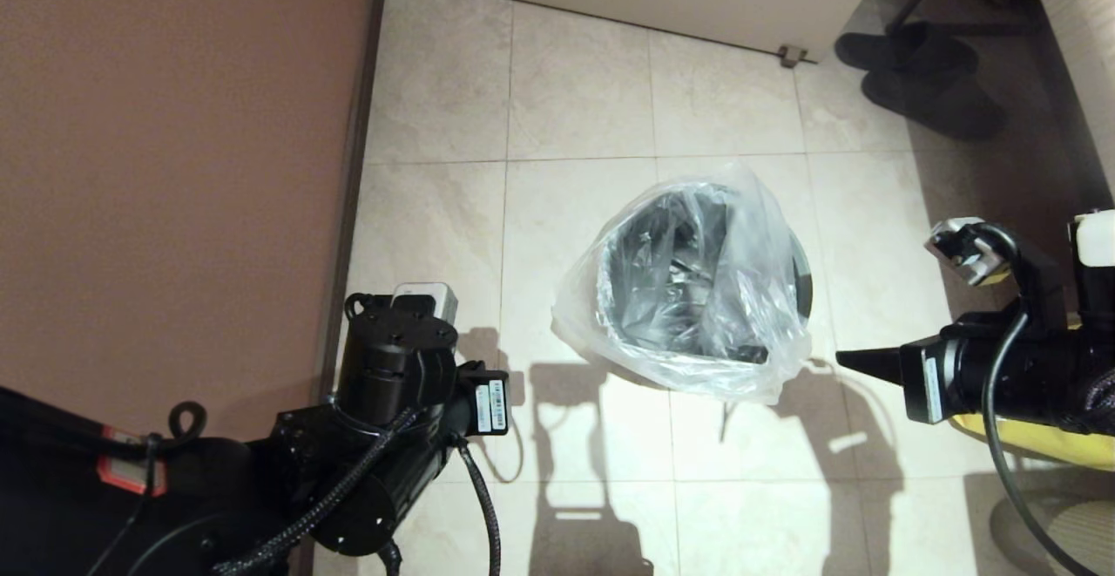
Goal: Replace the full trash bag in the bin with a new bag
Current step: Put the new garbage bag on the trash can
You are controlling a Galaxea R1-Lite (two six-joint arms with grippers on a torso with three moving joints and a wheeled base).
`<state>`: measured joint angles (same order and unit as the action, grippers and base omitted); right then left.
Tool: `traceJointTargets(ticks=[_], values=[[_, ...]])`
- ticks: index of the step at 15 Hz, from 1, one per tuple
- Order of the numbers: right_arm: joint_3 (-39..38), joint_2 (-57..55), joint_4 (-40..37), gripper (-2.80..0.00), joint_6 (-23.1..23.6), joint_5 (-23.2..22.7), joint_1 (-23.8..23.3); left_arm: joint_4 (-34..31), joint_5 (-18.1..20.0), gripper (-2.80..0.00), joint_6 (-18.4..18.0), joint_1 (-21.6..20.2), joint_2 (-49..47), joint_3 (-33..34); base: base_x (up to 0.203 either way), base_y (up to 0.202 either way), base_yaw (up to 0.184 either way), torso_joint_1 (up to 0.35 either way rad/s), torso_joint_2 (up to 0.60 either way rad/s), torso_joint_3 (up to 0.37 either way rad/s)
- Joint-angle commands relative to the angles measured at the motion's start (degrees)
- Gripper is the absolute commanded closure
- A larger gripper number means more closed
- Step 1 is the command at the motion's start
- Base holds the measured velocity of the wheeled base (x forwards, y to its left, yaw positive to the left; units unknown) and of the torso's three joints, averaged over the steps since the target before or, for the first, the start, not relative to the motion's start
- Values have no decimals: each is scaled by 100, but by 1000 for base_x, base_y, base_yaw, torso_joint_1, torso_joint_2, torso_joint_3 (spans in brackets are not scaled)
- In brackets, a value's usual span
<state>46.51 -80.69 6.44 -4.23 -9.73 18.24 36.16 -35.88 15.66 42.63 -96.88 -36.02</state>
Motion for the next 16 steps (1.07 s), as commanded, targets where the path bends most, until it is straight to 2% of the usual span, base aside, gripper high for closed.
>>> traceJointTargets(ticks=[1, 4, 7, 12, 13, 16], values=[[-127, -84, 464, -280, 2, -14, -95, 22, 6, 0, 15, -189, 58, 5, 0, 0, 0, 0, 0, 0], [-486, -209, 1168, -280, 176, -109, -161, 6, -32, 0, 16, -385, 400, 223, 0, 0, 0, 0, 0, 0], [-557, -727, 1768, -280, 287, -399, -146, -5, -180, 0, -2, -581, 302, 308, 0, 0, 0, 0, 0, 0], [-921, -947, 2390, -280, 1013, -885, -137, 5, -288, 0, -11, -634, 248, 359, 0, 0, 0, 0, 0, 0], [-912, -1065, 2560, 0, 1128, -886, -129, 5, -296, 0, -11, -634, 240, 359, 0, 0, 0, 0, 0, 0], [-835, -1610, 3377, 0, 1246, -824, 61, 5, -296, 0, -11, -642, 257, 368, 0, 0, 0, 0, 0, 0]])
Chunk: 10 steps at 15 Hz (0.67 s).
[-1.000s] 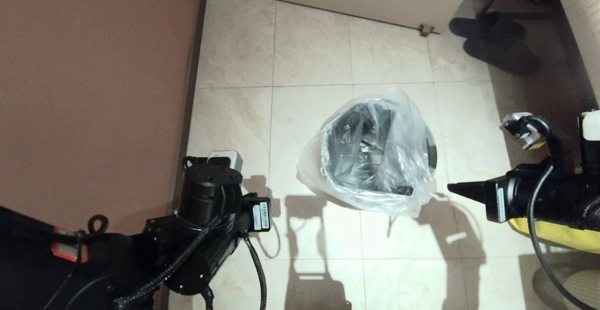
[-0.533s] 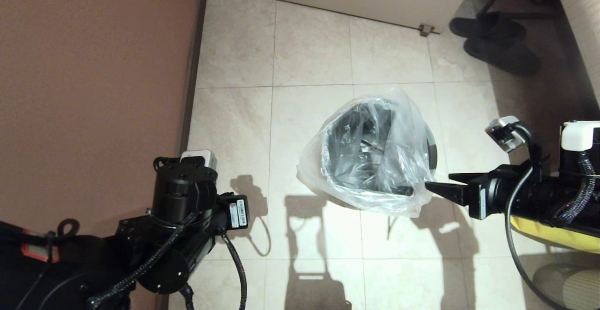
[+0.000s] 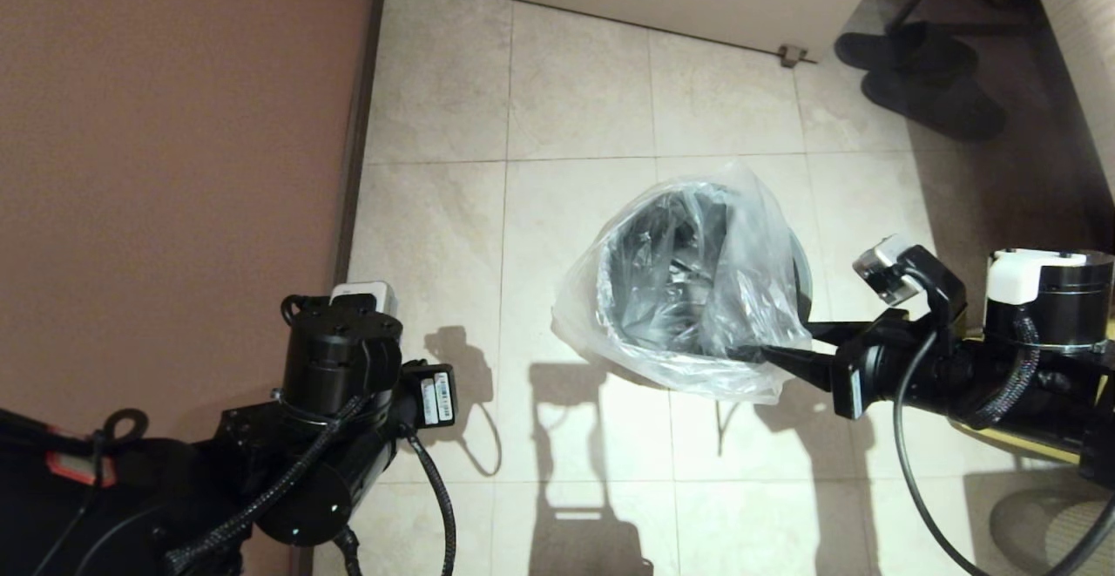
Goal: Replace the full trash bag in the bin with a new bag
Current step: Put the new garbage bag on the trash can
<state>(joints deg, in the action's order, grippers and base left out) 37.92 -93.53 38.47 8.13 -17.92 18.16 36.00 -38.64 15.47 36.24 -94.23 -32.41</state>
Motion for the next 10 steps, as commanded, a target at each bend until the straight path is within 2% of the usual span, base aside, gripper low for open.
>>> traceJointTargets(ticks=[1, 3, 6, 8, 10], values=[[47, -496, 405, 0, 41, 44, 126, 21, -28, 0, 9, -3, -8, -2, 0, 0, 0, 0, 0, 0], [137, -549, 591, 0, 55, 249, 133, 30, -21, 0, 17, -3, -16, -2, 0, 0, 0, 0, 0, 0], [165, -352, 592, 0, -5, 322, -207, 30, -30, 0, 9, 6, 1, -2, 0, 0, 0, 0, 0, 0], [243, -257, 594, 0, -474, 314, -547, 30, -38, 0, 17, 6, -7, 16, 0, 0, 0, 0, 0, 0], [267, -246, 592, 0, -629, 276, -866, 30, -38, 0, 17, 6, 1, 16, 0, 0, 0, 0, 0, 0]])
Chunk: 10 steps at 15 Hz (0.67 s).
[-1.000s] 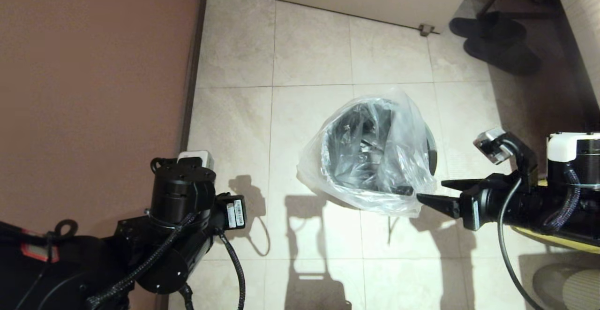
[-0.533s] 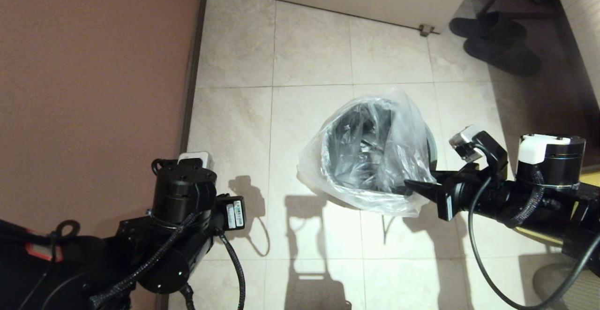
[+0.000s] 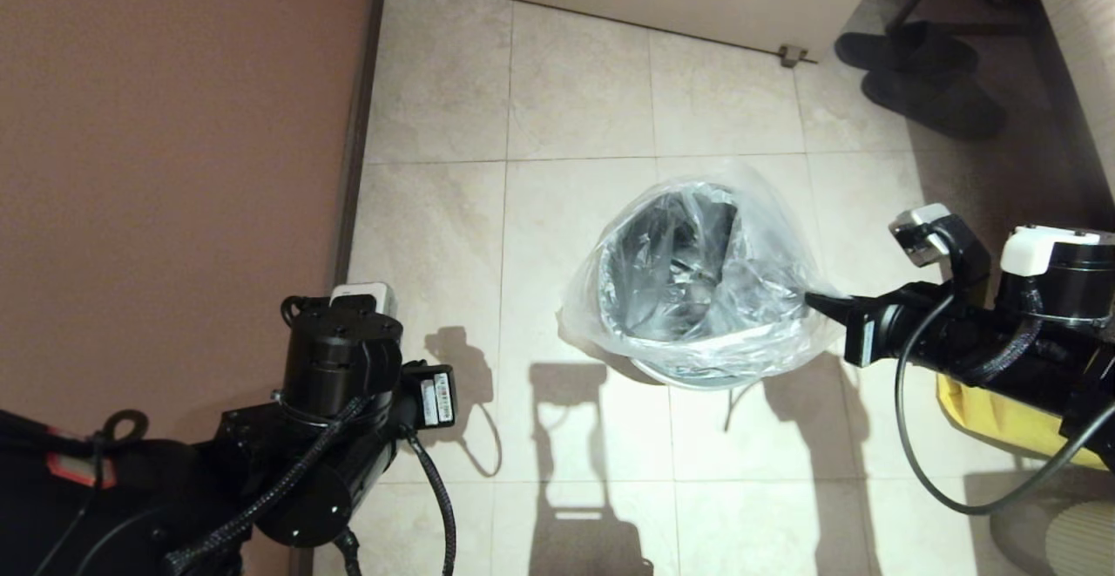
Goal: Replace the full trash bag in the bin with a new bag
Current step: Put the new garbage bag on the trash can
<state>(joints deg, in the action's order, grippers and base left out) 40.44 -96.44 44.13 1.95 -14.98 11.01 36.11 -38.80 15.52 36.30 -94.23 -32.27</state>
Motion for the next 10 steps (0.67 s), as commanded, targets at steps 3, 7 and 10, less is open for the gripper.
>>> traceJointTargets(ticks=[3, 7, 10], values=[[-35, -17, 25, 0, -77, -39, -491, 10, -23, 0, -5, 0, 10, 1, 0, 0, 0, 0, 0, 0], [-162, -300, 32, 0, -199, -183, -565, 19, -48, 0, 4, 34, 1, 21, 0, 0, 0, 0, 0, 0], [-453, -350, 43, 0, -215, -198, -580, 20, -48, 0, 4, 70, 43, 89, 0, 0, 0, 0, 0, 0]])
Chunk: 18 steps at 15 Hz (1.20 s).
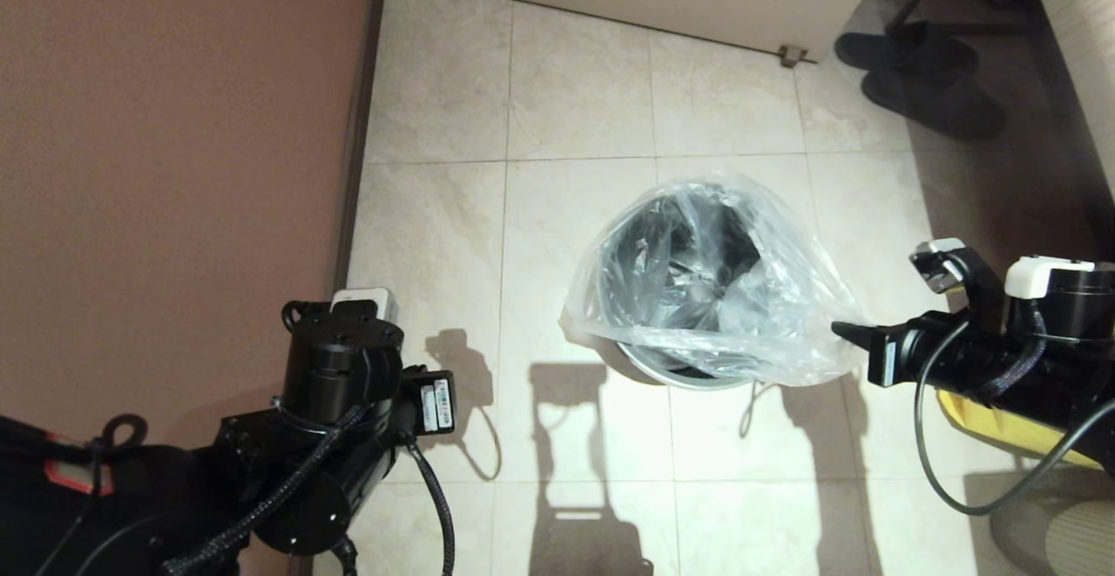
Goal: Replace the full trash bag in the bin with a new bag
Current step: Put the new garbage bag on the trash can
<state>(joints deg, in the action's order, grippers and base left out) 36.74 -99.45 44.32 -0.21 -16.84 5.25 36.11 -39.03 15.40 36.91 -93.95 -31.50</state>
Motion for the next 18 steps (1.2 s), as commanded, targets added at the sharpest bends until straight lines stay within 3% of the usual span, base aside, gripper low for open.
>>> traceJointTargets(ticks=[1, 7, 10, 11, 12, 18], values=[[-142, -32, 22, 0, -4, -13, -24, 10, -17, 0, 7, 20, 54, 2, 0, 0, 0, 0, 0, 0], [-208, -622, 492, 0, 55, -13, 36, 19, -17, 0, 15, 141, 79, 4, 0, 0, 0, 0, 0, 0], [-374, -193, 534, 0, 26, -3, 159, 8, 19, 0, 7, 211, 156, -93, 0, 0, 0, 0, 0, 0], [-398, -65, 382, -243, 24, -4, 181, -6, 35, 0, -3, 211, 133, -176, 0, 0, 0, 0, 0, 0], [-404, -33, 195, -280, 28, 3, 186, -15, 73, 0, -16, 219, 112, -267, 0, 0, 0, 0, 0, 0], [-551, 829, -924, -280, 24, 12, 70, -275, 584, 0, 25, 211, -102, -591, 0, 0, 0, 0, 0, 0]])
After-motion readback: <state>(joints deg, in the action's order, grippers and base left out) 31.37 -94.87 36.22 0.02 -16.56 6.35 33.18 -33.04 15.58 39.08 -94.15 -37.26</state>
